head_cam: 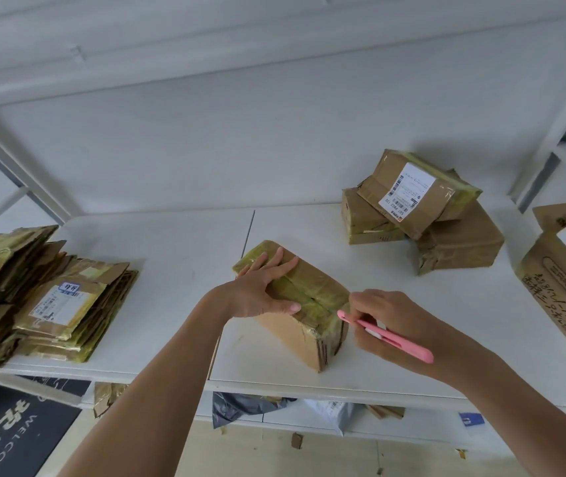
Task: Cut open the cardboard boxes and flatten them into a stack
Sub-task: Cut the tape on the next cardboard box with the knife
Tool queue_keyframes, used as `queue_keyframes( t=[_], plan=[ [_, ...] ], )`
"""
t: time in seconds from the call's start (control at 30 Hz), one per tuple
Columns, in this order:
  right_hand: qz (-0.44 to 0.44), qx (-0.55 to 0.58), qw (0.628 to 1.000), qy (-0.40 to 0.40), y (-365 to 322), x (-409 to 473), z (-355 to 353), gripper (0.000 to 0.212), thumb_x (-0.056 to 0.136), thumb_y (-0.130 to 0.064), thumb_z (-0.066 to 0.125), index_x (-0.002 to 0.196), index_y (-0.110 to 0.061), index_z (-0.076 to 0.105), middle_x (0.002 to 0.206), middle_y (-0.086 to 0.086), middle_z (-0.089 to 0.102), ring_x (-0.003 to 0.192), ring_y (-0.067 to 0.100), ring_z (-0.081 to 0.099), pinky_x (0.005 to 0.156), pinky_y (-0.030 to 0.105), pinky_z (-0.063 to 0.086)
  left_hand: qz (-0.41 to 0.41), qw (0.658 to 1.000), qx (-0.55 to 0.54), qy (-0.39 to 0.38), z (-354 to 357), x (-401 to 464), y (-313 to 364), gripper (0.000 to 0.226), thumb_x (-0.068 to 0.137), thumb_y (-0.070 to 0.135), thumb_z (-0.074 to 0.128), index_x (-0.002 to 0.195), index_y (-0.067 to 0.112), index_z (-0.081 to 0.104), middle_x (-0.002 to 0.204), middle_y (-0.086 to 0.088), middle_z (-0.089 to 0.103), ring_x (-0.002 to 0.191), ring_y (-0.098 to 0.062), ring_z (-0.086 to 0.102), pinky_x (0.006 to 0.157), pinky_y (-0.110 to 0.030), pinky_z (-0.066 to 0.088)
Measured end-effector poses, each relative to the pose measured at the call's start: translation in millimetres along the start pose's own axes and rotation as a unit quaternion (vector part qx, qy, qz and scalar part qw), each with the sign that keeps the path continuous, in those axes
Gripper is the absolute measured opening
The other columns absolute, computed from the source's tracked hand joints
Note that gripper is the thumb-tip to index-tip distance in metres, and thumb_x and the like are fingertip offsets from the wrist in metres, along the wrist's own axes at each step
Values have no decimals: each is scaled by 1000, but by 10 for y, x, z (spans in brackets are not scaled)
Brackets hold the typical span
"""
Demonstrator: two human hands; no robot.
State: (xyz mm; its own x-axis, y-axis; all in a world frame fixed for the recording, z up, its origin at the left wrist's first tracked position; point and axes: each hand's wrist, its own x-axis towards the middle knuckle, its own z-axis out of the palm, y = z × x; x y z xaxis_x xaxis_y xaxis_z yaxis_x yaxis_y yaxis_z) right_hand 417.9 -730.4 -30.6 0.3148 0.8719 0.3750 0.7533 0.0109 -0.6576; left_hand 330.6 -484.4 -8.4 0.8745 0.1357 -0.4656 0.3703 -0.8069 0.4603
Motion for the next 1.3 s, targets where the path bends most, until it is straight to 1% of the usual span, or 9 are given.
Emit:
queue_keyframes(
  t=[0.17, 0.23, 0.3, 0.37, 0.47, 0.6, 0.8, 1.07, 1.3],
  plan=[
    [87, 43, 995, 7, 27, -226, -151, 24, 90, -24, 55, 72, -35, 44, 67, -9, 54, 54, 7, 48, 48, 19, 37, -32, 997, 39, 58, 53, -84, 19, 90, 85, 63, 59, 154, 47, 4, 163, 18, -13, 150, -7, -13, 122, -46, 2],
    [144, 100, 982, 75, 87, -373, -173, 20, 90, -20, 60, 74, -28, 50, 67, 2, 59, 52, 15, 51, 47, 28, 41, -71, 987, 98, 110, 160, -133, 107, 90, 84, 75, 43, 156, 40, 2, 165, 10, -7, 152, -13, -5, 123, -47, 12],
    [193, 157, 951, 182, 139, -466, -98, 20, 92, -6, 64, 77, -18, 55, 71, 9, 65, 60, 24, 60, 52, 36, 49, -118, 956, 213, 166, 271, -156, 280, 92, 81, 81, 27, 156, 29, 16, 163, -2, 19, 148, -23, 21, 112, -45, 37],
    [222, 217, 915, 258, 161, -472, 50, 15, 93, 4, 58, 80, -4, 54, 75, 13, 68, 69, 24, 65, 61, 31, 54, -116, 911, 310, 244, 350, -133, 395, 94, 79, 84, 16, 140, 17, 42, 138, -6, 48, 128, -25, 47, 92, -36, 50],
    [260, 320, 853, 320, 164, -397, 264, 15, 95, 6, 52, 81, 0, 51, 72, 12, 67, 74, 27, 66, 75, 31, 58, -26, 916, 262, 304, 394, -46, 317, 106, 73, 90, 1, 124, 12, 51, 124, -6, 50, 119, -26, 50, 97, -34, 43],
    [262, 382, 805, 371, 179, -228, 403, 19, 97, 4, 52, 80, -5, 51, 70, 11, 62, 75, 31, 60, 85, 51, 58, -19, 946, 154, 284, 484, 19, 129, 112, 69, 93, 7, 136, 8, 37, 154, -6, 32, 145, -22, 27, 116, -34, 27],
    [238, 390, 796, 397, 128, 32, 465, 18, 98, 4, 51, 83, -6, 50, 69, 3, 62, 75, 21, 62, 86, 56, 56, -8, 949, 121, 290, 547, -22, 90, 107, 67, 90, 19, 146, 20, 32, 161, 1, 22, 149, -14, 16, 120, -29, 15],
    [235, 374, 799, 408, 215, 69, 533, 17, 98, 3, 52, 83, -6, 50, 70, 5, 61, 76, 28, 62, 83, 64, 53, 2, 958, 86, 274, 525, -71, 52, 110, 62, 89, 27, 151, 26, 28, 163, 7, 14, 151, -10, 8, 121, -29, 12],
    [222, 307, 858, 347, 311, 16, 438, 19, 91, -3, 53, 76, -15, 52, 68, 7, 59, 70, 24, 60, 74, 66, 52, 0, 957, 92, 274, 510, -26, 15, 114, 60, 93, 23, 151, 26, 30, 163, 7, 16, 151, -11, 11, 121, -31, 16]
  ],
)
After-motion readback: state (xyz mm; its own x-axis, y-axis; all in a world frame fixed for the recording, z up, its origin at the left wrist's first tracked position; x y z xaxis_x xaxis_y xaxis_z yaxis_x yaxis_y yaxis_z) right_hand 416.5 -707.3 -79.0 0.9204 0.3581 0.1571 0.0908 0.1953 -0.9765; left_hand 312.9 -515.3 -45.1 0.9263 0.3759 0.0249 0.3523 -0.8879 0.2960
